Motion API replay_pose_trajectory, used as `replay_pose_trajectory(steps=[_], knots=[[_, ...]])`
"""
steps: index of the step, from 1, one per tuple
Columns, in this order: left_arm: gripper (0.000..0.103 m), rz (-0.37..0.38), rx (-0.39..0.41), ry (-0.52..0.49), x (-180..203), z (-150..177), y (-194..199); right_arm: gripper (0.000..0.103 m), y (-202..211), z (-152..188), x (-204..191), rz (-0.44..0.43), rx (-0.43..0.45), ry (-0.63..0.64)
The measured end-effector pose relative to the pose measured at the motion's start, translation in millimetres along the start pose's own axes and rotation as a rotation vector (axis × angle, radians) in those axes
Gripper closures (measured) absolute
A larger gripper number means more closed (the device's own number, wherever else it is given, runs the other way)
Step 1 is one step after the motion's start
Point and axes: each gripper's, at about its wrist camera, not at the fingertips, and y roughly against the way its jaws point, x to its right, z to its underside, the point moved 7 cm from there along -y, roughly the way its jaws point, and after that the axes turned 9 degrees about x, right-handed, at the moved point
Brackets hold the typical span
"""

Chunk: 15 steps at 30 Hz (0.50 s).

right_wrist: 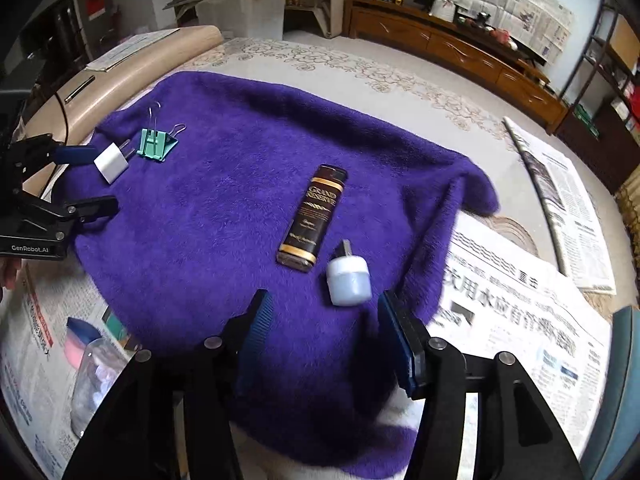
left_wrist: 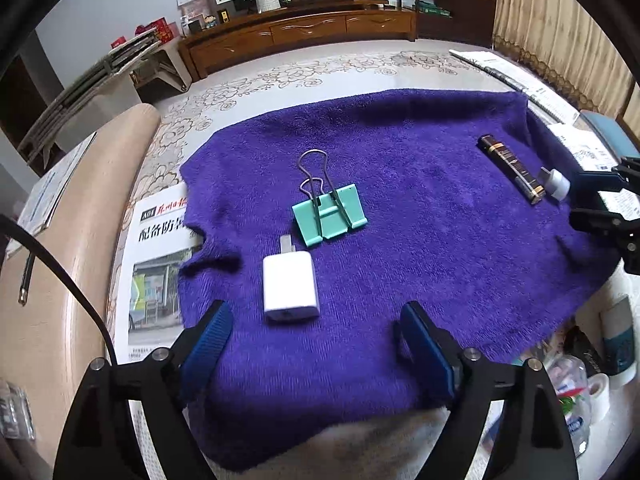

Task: Organize rigid objects
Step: 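Place the white charger and small white bottle onto the purple towel with both tools, then grasp the pink lip balm jar with left tool while right tool grasps the pink tube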

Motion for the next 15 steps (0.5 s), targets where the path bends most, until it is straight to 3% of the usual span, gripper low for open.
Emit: replay_pose_trajectory(steps=[2,4,6,7,8,15], knots=[[0.015,0.003,0.01,0.014,-1.4,1.2,8.5,0.048,14.1,2.2,2.4,-0.007,0.014,-0.023],[0.005,-0.005,0.029,0.031,-1.3,3.2,21.1,0.048,31.4,4.8,4.9,-0.014,0.043,-0.06],[0.0,-0.004,0.057,0.056,0.2,4.3,34.8,0.031,48.5,7.7,9.6,-0.007,0.073,-0.106],[0.0,0.001,0.069,0.07,2.0,5.5,40.9,0.007,59.5,11.8,11.2,-0.003,0.092,-0.135],[0.0,0.013,0.082,0.091,5.1,8.5,49.2,0.0,70.8,15.8,13.5,0.004,0.115,-0.17],[0.0,0.058,0.079,0.208,32.8,44.2,70.8,0.0,115.8,55.5,24.5,0.045,0.174,-0.388]])
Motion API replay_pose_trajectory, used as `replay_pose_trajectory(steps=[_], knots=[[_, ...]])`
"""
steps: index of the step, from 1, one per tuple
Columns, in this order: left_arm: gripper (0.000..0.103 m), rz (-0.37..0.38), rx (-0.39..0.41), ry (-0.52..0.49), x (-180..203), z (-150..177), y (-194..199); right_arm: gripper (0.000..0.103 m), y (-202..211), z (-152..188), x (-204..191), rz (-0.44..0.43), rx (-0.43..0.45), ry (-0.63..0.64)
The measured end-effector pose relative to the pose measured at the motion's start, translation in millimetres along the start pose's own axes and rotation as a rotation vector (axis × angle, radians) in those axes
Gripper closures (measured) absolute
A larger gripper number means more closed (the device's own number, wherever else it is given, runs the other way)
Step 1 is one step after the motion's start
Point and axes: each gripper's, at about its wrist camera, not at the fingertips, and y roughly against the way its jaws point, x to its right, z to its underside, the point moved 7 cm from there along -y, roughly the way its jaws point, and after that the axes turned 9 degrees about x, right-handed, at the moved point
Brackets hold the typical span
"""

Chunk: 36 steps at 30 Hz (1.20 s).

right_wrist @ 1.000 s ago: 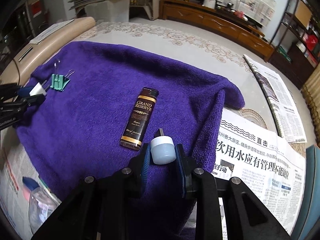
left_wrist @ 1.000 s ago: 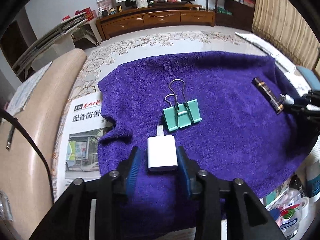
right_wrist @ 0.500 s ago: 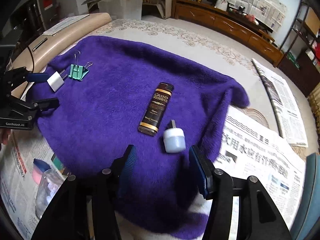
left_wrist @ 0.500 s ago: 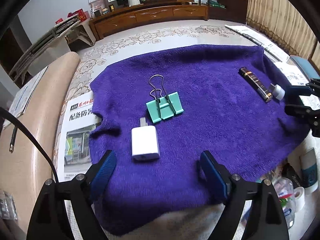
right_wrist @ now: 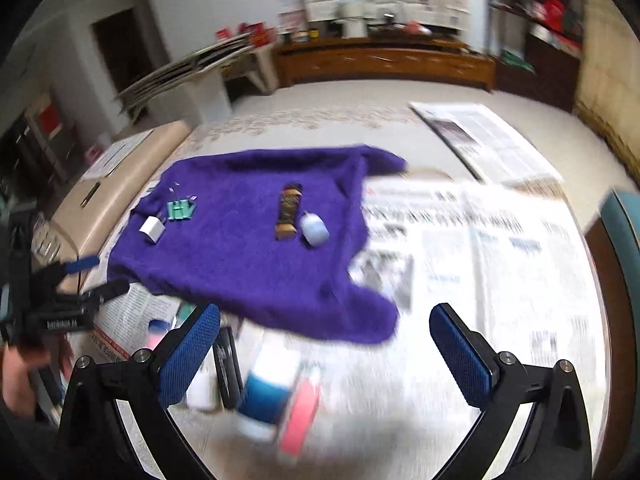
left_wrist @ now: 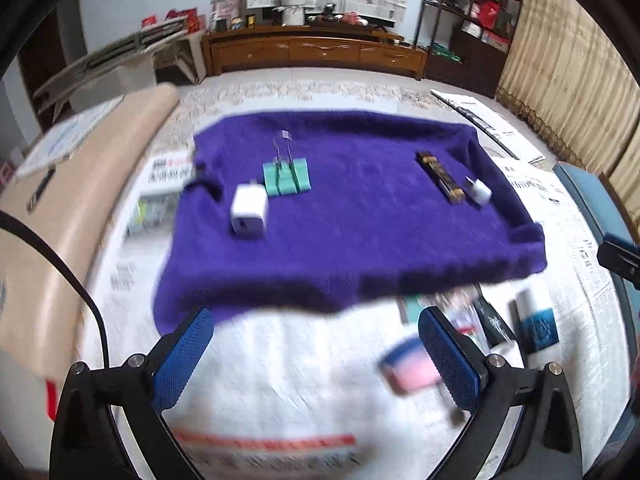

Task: Organize rigid objects
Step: 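Grasp the pink lip balm jar with left tool while right tool grasps the pink tube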

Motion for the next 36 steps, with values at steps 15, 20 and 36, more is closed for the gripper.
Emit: replay_pose_trajectory(steps=[15,20,36], knots=[[0.001,-0.075,-0.03,0.013,39.5,50.6,-18.8,0.0,13.4,35.6,45.2,0.08,0.024,-0.169],[0.002,-0.151,-0.015,0.082,37.1,53.6,-21.0,0.0,18.2,37.8,44.1,0.086,0.027,-0.161],[0.062,-0.121,0.058,0.043,52.3,46.4,-13.4,0.0,23.8,49.2,40.2,0.044,0.014,-0.137]])
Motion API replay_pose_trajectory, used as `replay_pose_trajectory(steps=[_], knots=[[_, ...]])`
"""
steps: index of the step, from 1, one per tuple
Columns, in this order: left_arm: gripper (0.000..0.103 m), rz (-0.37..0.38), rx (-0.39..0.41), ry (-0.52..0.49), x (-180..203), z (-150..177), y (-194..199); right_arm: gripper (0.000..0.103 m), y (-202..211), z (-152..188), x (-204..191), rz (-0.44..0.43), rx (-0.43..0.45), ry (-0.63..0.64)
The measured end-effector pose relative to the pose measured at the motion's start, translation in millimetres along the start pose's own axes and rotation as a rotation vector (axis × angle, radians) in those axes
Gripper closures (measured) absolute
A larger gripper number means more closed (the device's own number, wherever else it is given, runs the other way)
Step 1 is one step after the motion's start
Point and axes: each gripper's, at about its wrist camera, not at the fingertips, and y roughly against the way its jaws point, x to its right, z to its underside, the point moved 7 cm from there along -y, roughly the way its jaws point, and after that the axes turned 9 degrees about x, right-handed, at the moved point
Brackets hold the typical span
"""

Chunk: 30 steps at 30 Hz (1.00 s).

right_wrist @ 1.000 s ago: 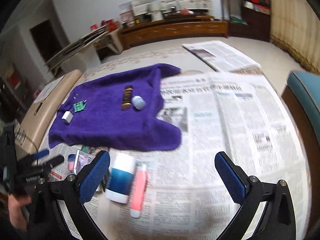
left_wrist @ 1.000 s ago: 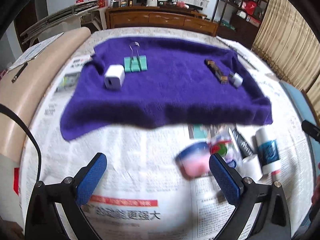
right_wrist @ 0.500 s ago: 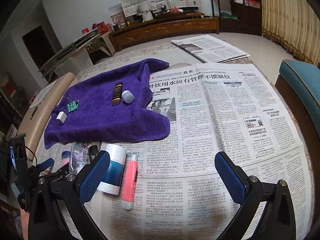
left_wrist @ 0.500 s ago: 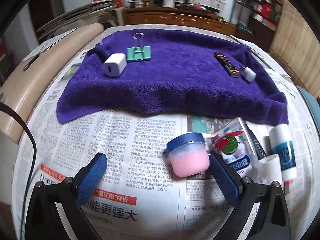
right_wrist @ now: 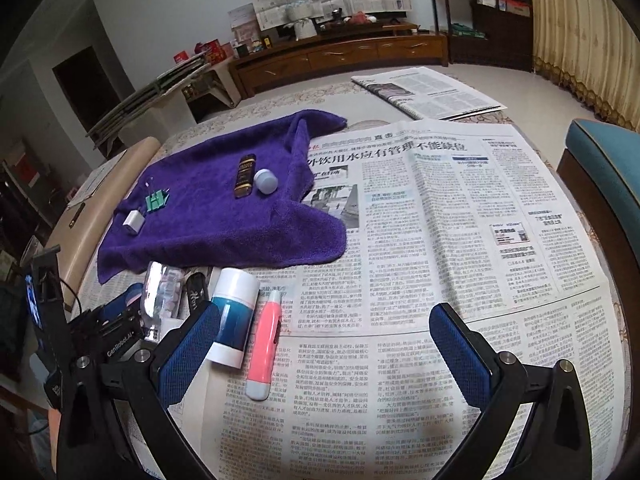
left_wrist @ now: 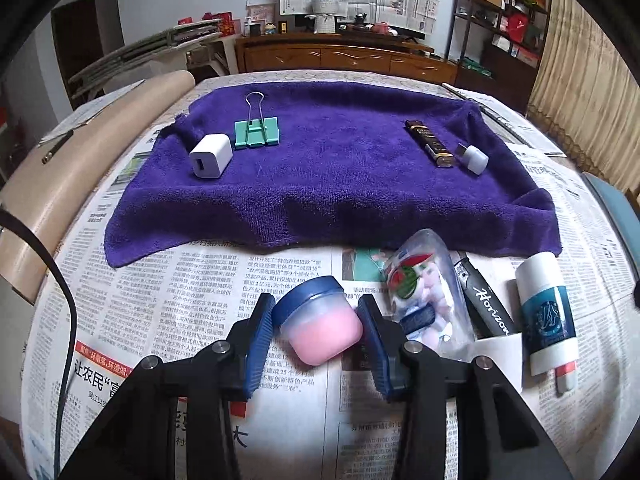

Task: Organize rigid objects
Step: 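Grasp the pink lip balm jar with left tool while right tool grasps the pink tube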

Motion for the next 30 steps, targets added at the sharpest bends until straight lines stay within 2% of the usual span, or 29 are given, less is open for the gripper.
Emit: replay_pose_trajectory(steps=[4,7,14,20,23,30], knots=[[0.062,0.006,-0.003,0.008,-6.5,5.9,9.1,0.001,-10.0,11.2,-7.7,0.016,-0.022,0.042],[0.062,0.02,-0.01,0.013,-9.5,11.3,14.5,0.007,-19.3,18.7,-11.3,0.058,-0.039,0.089],[0.062,0.043,-0.02,0.023,-15.7,18.0,20.8,0.012,-42.3,34.6,-13.6,0.114,-0.103,0.125],[0.062,0.052,-0.022,0.038,-23.4,20.6,23.2,0.013,-47.7,37.4,-24.5,0.138,-0.094,0.158],[0.062,0.046,-0.019,0.032,-26.2,21.8,24.3,0.021,-50.3,39.3,-27.7,0.148,-0.09,0.17],[0.062,0.047,-0.015,0.035,-32.1,24.8,27.4,0.025,-54.9,41.2,-33.7,0.162,-0.059,0.176]])
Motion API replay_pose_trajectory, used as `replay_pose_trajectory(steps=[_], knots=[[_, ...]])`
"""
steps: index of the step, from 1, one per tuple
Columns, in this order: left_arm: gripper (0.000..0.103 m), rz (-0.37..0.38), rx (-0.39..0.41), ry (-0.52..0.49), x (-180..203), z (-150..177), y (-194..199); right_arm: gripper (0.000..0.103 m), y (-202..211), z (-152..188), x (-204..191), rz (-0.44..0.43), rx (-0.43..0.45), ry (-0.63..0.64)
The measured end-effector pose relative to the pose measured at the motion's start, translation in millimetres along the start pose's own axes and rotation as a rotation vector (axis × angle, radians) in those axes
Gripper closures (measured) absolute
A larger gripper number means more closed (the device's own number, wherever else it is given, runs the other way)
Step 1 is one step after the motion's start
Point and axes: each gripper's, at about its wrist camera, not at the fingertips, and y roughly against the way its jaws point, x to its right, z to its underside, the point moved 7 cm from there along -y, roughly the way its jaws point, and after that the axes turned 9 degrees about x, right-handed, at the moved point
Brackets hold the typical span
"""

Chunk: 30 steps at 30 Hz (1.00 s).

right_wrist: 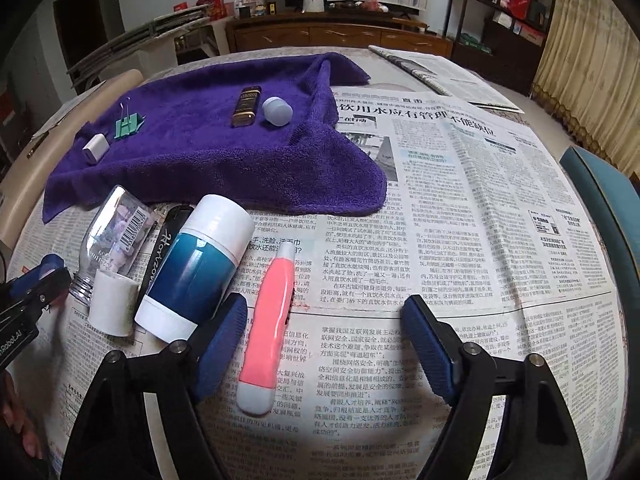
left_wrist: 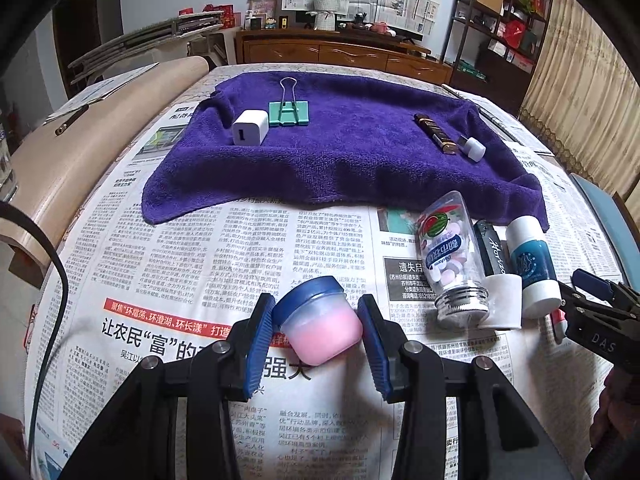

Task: Organize rigid objects
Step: 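Grasp the pink lip balm jar with left tool while right tool grasps the pink tube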

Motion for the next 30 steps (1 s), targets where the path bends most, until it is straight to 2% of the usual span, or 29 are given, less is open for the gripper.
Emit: replay_pose_trajectory(steps=[3,6,9,10,15,23,30], knots=[[0.062,0.005,-0.001,0.004,-1.6,0.8,1.2,0.032,2.4,0.4,-3.8,-0.012,0.02,0.013],[0.062,0.006,0.0,0.009,-3.4,0.9,1.7,0.045,5.3,0.3,-10.1,-0.028,0.032,0.034],[0.062,0.004,-0.003,0.01,-4.9,1.5,2.3,0.064,8.4,0.7,-18.6,-0.047,0.038,0.057],[0.062,0.003,-0.004,0.011,-6.0,2.1,2.6,0.087,9.9,1.1,-20.7,-0.058,0.037,0.056],[0.062,0.007,-0.006,0.017,-8.8,3.4,4.3,0.086,13.1,3.7,-18.9,-0.096,0.019,0.041],[0.062,0.039,0.02,0.04,-15.6,-9.4,12.7,0.086,21.9,-5.1,-8.7,-0.099,0.031,0.023],[0.062,0.045,0.05,0.046,-23.9,-33.1,20.5,0.086,38.1,-23.9,-4.0,-0.116,0.091,-0.009]])
